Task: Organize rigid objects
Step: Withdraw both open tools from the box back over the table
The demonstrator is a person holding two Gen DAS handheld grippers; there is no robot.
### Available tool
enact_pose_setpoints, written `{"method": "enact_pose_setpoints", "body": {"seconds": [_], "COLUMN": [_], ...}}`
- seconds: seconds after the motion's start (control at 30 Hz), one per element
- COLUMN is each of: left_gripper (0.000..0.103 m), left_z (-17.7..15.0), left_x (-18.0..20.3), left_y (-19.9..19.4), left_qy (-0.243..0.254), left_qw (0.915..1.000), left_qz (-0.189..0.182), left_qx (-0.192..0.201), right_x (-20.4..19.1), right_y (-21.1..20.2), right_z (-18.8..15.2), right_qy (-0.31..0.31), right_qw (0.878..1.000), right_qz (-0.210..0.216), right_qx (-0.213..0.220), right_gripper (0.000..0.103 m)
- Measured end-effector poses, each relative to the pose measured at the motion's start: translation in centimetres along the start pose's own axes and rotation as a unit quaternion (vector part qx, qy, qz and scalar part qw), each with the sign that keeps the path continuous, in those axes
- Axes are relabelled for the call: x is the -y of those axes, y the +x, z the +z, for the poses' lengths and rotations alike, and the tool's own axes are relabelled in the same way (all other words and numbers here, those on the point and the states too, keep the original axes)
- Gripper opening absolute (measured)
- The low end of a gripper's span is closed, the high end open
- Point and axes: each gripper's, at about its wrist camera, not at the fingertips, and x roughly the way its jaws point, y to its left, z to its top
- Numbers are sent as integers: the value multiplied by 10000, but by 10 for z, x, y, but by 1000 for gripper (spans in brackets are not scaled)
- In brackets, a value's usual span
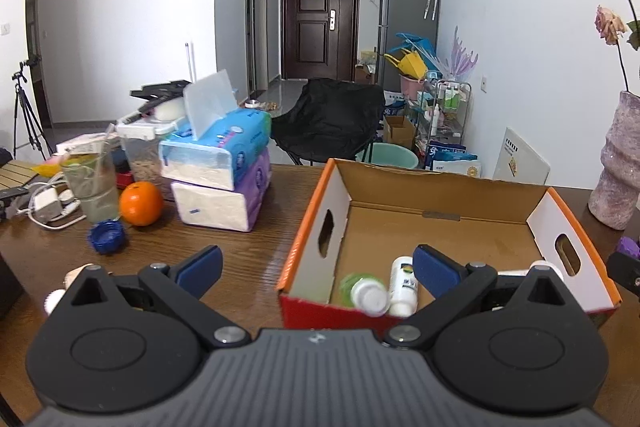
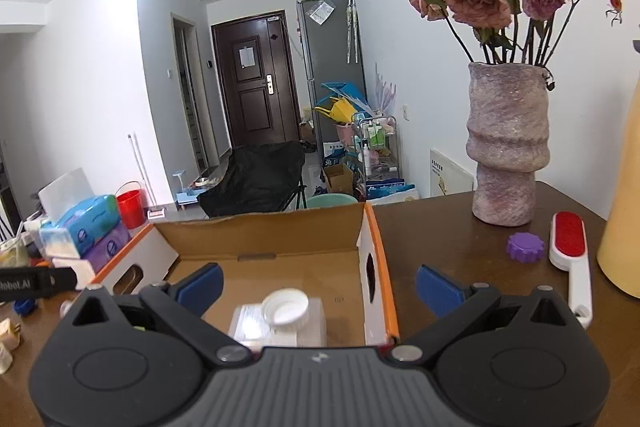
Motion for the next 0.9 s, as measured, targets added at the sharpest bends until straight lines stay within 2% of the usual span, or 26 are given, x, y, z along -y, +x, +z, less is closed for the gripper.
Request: {"method": "enact_pose_setpoints", "body": {"seconds": [0.33, 0.5, 0.73, 0.9], "left_gripper": [103, 103, 103, 103], "left_z": [-25, -38, -62, -74], "left_x": [-23, -29, -43, -54], "left_y": [-57, -78, -98, -115], "left_qy": [30, 75, 126, 196], "left_qw": [9999, 9999, 9998, 9996], "left_qz": [119, 67, 100, 147], "left_qx": [108, 106, -109, -108], "right_x": [20, 28, 28, 21], "right_y": [-62, -96, -133, -152], "right_z": [-13, -20, -41, -56], "right_qy": [6, -89, -322, -326], "right_qw": [10000, 9999, 9995, 9995], "right_qz": [-38, -40, -64, 8], "right_qx": [40, 112, 22, -37], "right_gripper": [103, 103, 103, 103]}}
